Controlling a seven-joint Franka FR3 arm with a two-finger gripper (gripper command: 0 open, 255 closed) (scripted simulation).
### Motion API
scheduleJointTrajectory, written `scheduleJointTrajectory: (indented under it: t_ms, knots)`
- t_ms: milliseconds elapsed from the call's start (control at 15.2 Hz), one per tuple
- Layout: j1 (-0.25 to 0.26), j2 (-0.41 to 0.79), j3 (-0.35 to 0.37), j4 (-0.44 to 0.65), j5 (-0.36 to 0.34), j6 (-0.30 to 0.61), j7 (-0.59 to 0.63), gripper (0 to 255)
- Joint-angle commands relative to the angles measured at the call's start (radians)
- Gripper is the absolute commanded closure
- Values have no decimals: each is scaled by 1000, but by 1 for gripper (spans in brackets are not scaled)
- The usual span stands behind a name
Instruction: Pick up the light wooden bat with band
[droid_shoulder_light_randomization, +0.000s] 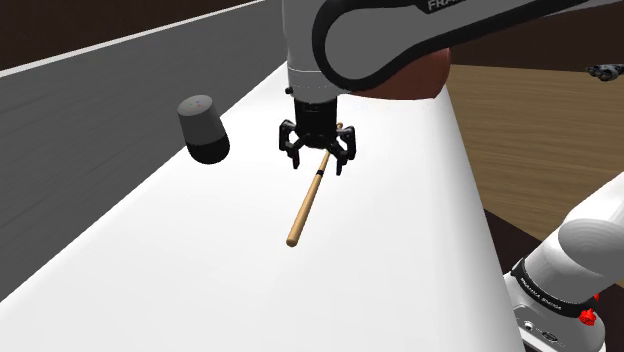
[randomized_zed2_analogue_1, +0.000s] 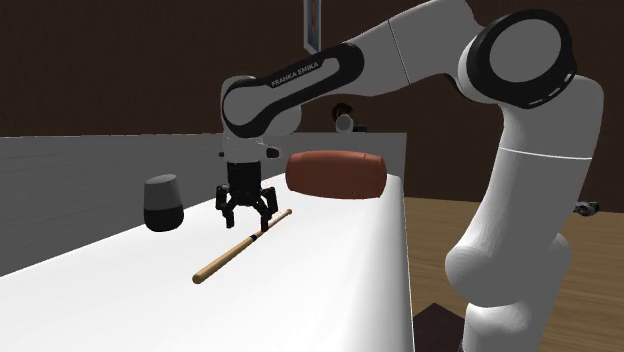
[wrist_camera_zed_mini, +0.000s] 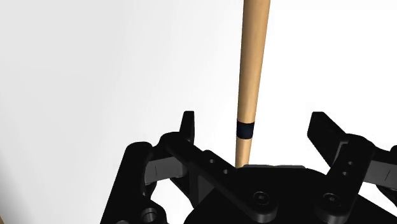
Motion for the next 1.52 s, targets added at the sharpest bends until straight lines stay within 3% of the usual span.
scheduleJointTrajectory:
  t_ms: [0,330,396,990,1452]
  knots:
    - [0,12,4,-15,-7,26,10,0]
    - [2,28,10,-51,-17,74,16,0]
    - [1,28,9,-51,-17,75,16,255]
    - [2,28,10,-51,-17,74,17,255]
    - [-1,0,0,21,-1,-20,5,255]
